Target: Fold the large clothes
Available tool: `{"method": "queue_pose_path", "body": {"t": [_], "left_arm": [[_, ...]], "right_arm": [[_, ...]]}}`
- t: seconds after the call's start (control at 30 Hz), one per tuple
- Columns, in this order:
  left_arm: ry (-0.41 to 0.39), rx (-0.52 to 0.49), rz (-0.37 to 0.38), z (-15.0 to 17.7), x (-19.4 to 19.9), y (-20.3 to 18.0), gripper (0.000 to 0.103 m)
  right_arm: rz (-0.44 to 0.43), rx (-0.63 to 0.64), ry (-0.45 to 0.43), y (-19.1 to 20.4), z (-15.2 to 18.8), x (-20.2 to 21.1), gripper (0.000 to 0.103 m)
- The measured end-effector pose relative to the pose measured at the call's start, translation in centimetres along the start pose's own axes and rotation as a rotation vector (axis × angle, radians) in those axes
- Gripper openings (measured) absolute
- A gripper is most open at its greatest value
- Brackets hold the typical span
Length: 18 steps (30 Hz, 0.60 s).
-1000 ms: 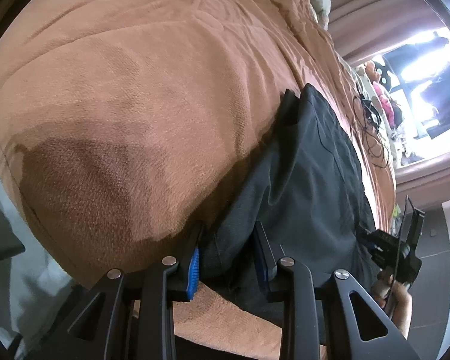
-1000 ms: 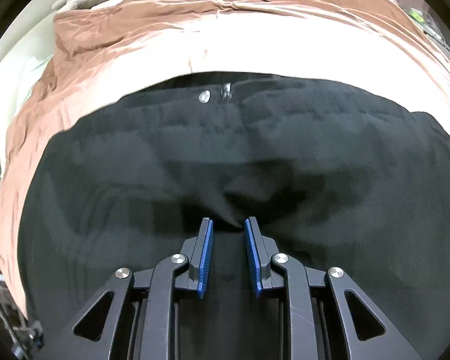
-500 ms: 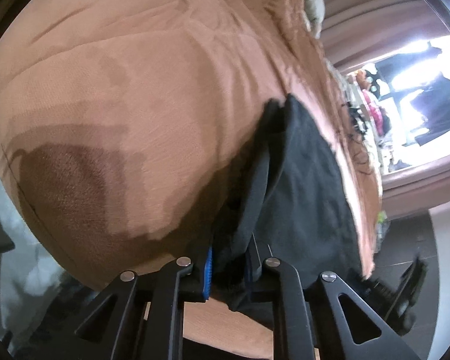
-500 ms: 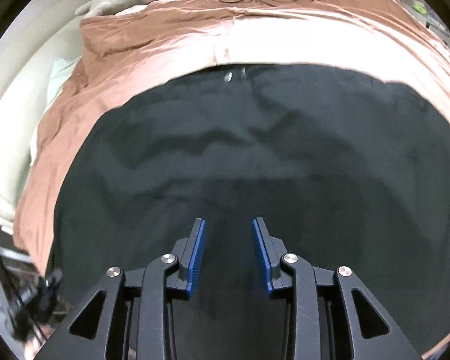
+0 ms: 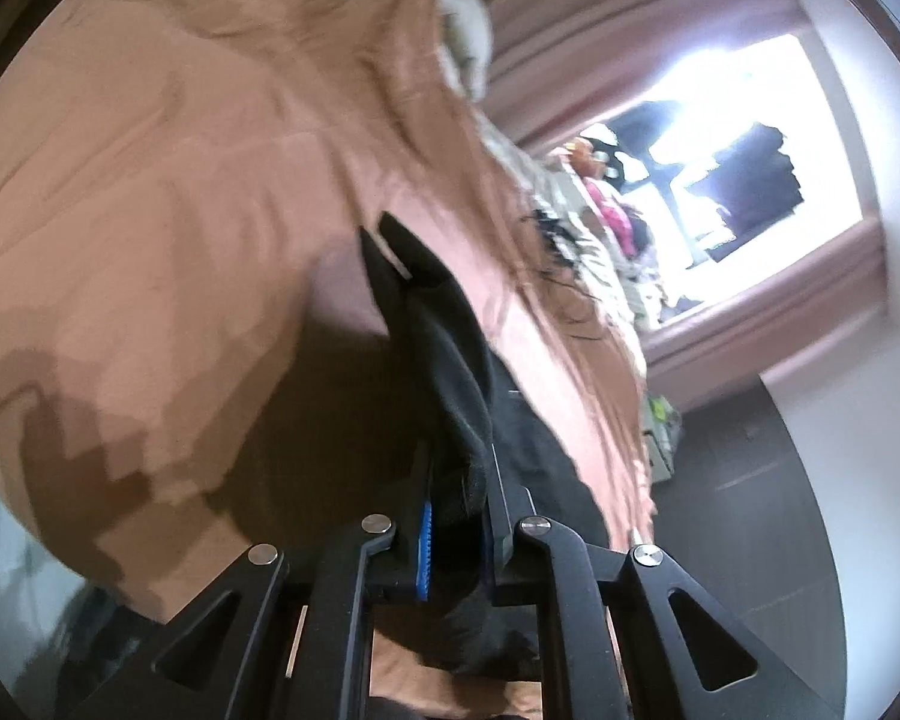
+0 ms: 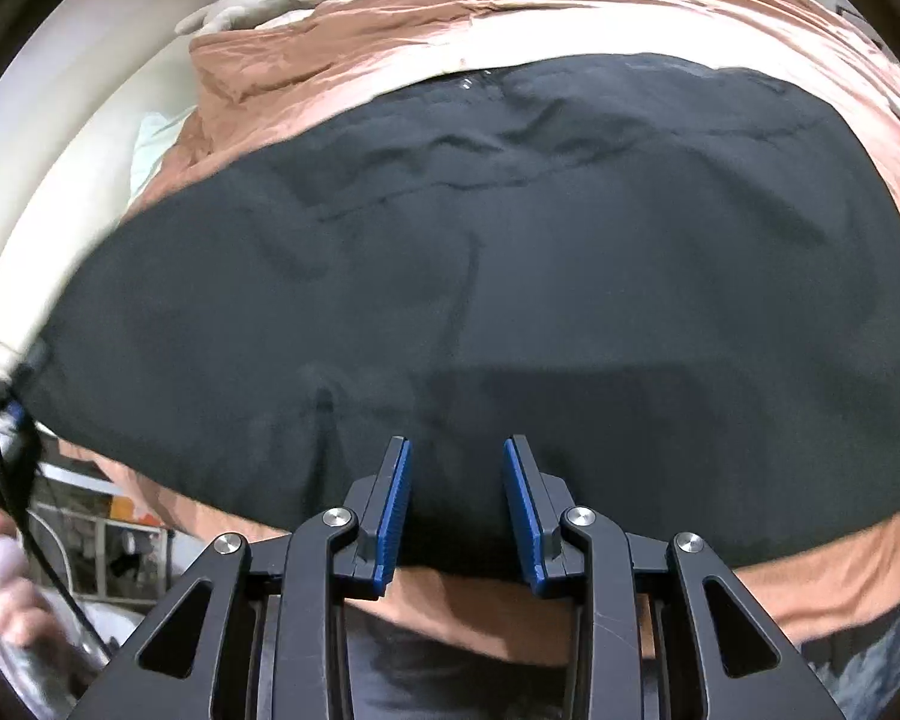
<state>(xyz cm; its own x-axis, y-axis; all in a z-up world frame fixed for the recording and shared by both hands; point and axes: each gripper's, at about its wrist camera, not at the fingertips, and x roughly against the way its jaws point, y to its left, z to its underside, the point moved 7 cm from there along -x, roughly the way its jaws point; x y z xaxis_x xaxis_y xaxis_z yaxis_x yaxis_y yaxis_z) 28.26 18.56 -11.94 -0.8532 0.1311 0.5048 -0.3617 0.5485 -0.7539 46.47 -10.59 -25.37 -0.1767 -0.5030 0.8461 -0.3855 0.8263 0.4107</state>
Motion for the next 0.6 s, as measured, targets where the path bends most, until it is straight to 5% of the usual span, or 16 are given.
{"method": "queue_pose_path", "body": {"t": [0.33, 0.6], "left_arm": [[0.021, -0.193, 0.096, 2.2, -1.2, -10.6, 0.01], [0.072, -0.325, 0.136, 5.2, -3.8, -17.4, 0.01]], "right_arm": [[-0.035, 0.008, 0.072, -1.6, 0.8, -2.1, 0.027], [-0.19, -0.09, -0.04, -6.7, 0.6, 4.0, 0.027]]}}
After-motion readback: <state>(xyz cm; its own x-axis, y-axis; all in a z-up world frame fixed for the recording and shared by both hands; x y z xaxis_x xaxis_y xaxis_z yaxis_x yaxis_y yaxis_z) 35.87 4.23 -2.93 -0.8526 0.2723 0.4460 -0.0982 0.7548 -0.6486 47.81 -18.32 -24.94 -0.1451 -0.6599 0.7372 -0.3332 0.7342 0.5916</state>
